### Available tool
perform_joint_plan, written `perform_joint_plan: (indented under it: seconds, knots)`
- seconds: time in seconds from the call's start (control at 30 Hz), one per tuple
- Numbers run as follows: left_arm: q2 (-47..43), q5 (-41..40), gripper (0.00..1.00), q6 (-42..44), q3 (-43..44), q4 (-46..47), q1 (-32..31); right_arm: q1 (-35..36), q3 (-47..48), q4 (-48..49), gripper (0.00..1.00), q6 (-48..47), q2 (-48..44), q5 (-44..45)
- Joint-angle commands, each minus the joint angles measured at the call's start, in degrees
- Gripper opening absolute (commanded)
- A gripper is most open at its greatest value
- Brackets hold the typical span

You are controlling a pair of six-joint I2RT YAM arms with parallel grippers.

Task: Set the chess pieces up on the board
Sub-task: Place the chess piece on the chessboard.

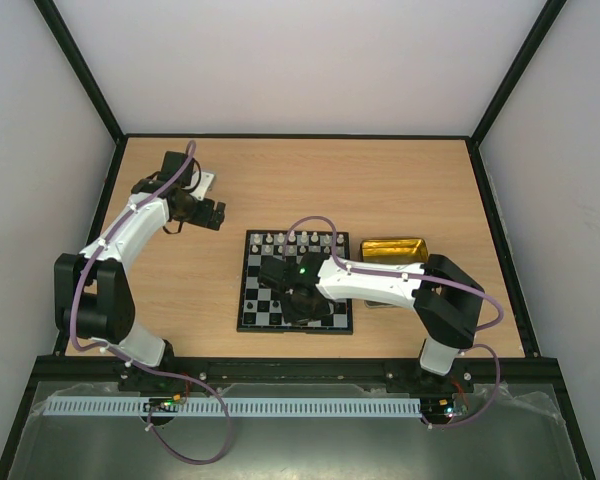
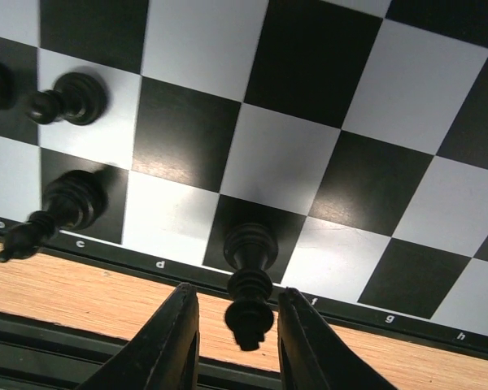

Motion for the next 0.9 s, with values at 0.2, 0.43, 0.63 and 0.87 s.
perform_joint_plan:
  seconds: [0.2,0.43,0.63,0.87]
  knots:
    - [0.27,-0.46,0.99,0.04,-0.41,-0.02,-0.18,0.21,4.27,-4.06,0.27,-1.25,0.25,3.56]
    - [0.01,-0.46,0.99,0.08,-0.53,-0.05,-0.23,-0.24,5.87,-7.74,0.28,-2.34,-0.17,5.06]
    - [-0.09,-0.55,0.99,0.02,-0.57,0.03,-0.13,-6.18,9.03,-13.32,0.28,-3.92,-5.11,7.54]
    - [0.21,-0.63,0.99,0.04,-0.34,0.00,-0.22,-29.70,9.77,-18.76,0.30,-10.32,-12.86,11.99]
